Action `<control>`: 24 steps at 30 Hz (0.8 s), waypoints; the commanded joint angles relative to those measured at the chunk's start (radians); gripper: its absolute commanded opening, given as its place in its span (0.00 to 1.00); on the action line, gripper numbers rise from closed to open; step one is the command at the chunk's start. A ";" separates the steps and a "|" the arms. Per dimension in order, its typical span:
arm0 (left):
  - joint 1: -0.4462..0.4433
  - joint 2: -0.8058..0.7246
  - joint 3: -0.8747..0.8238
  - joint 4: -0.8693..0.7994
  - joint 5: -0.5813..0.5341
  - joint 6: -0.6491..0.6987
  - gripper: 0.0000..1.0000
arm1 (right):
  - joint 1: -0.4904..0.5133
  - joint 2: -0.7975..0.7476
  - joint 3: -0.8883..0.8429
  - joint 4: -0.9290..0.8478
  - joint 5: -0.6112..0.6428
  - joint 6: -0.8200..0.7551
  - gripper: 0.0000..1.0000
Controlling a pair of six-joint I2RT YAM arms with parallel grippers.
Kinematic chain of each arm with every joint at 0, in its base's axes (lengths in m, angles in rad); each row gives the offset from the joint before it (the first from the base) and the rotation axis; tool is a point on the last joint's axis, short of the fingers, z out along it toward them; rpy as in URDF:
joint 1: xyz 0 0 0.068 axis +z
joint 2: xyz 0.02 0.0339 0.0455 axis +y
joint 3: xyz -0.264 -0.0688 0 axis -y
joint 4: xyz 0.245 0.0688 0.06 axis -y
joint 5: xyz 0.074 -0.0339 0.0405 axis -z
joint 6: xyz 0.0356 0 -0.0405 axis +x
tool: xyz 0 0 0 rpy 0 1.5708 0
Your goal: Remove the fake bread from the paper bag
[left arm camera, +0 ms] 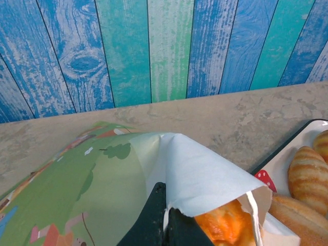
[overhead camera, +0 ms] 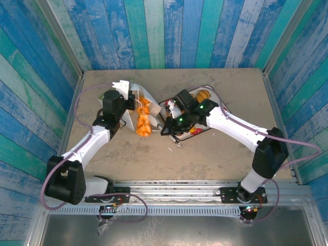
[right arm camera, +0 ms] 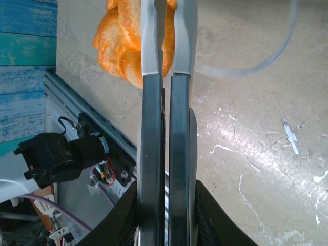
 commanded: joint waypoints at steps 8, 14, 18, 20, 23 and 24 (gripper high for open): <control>-0.002 0.081 0.067 0.009 -0.081 -0.053 0.02 | 0.016 -0.085 -0.040 0.004 -0.049 -0.026 0.00; -0.002 0.146 0.121 -0.003 -0.135 -0.090 0.02 | 0.030 -0.121 -0.066 -0.021 -0.035 -0.039 0.01; -0.002 0.182 0.150 -0.006 -0.152 -0.108 0.02 | 0.032 -0.165 -0.105 -0.028 -0.023 -0.035 0.01; -0.002 0.191 0.157 -0.004 -0.160 -0.117 0.02 | 0.032 -0.189 -0.126 -0.035 -0.014 -0.031 0.01; -0.002 0.204 0.170 -0.005 -0.187 -0.134 0.02 | 0.033 -0.233 -0.157 -0.041 0.002 -0.026 0.01; -0.002 0.209 0.176 -0.010 -0.195 -0.137 0.02 | 0.033 -0.253 -0.166 -0.050 0.012 -0.026 0.01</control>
